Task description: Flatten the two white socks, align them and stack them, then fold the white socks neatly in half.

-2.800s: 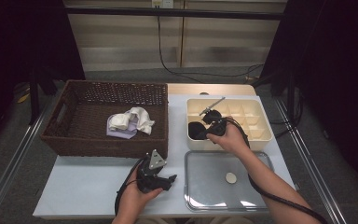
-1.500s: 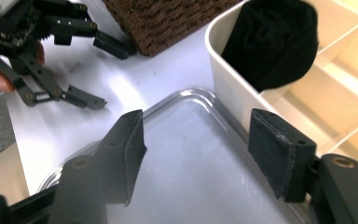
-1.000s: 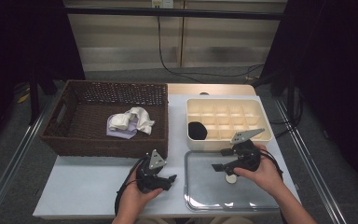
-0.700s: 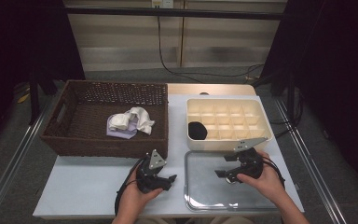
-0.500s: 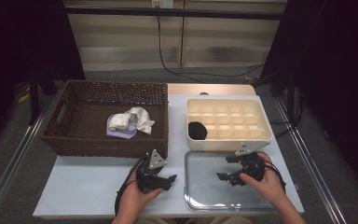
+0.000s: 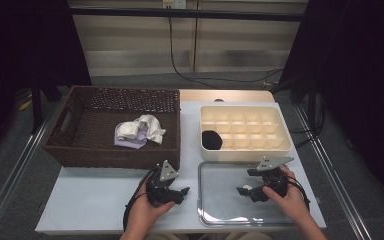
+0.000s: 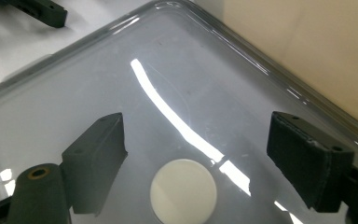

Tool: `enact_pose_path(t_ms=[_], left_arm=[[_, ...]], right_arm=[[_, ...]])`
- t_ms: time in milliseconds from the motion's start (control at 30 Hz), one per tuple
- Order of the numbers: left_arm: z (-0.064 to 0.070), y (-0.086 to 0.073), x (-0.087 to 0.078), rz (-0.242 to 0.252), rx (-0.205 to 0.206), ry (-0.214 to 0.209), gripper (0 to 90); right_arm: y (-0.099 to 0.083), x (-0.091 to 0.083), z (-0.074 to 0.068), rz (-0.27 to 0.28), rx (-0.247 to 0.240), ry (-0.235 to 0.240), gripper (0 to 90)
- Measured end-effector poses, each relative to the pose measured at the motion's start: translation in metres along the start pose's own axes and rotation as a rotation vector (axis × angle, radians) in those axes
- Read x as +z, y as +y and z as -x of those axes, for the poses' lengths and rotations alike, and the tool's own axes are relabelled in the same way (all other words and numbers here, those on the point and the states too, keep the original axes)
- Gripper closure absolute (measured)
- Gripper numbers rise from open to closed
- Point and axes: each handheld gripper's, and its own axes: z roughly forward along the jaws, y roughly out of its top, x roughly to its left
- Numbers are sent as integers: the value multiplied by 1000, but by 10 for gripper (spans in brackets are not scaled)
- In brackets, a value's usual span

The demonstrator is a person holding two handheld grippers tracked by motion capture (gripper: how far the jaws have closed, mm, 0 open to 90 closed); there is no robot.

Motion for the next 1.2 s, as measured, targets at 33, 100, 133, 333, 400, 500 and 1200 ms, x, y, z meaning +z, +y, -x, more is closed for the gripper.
enact_pose_path(t_ms=[33, 100, 133, 333, 400, 500, 1200], left_arm=[[0, 0, 0, 1, 0, 1, 248], [0, 0, 0, 0, 0, 0, 248], [0, 0, 0, 0, 0, -2, 248], [0, 0, 0, 0, -2, -2, 243], [1, 1, -1, -5, -2, -5, 228], [0, 2, -1, -14, -3, -7, 224], [-6, 9, -13, -35, -48, -29, 224]], right_arm=[[-1, 0, 1, -4, -3, -5, 194], [-3, 2, 1, -6, -5, -7, 194], [-4, 4, 2, -7, -9, -7, 192], [-7, 6, 1, -1, -19, -18, 179], [-8, 7, 2, 12, -24, -18, 174], [-10, 8, 1, 21, -39, -28, 174], [-11, 10, -2, 14, -73, -50, 161]])
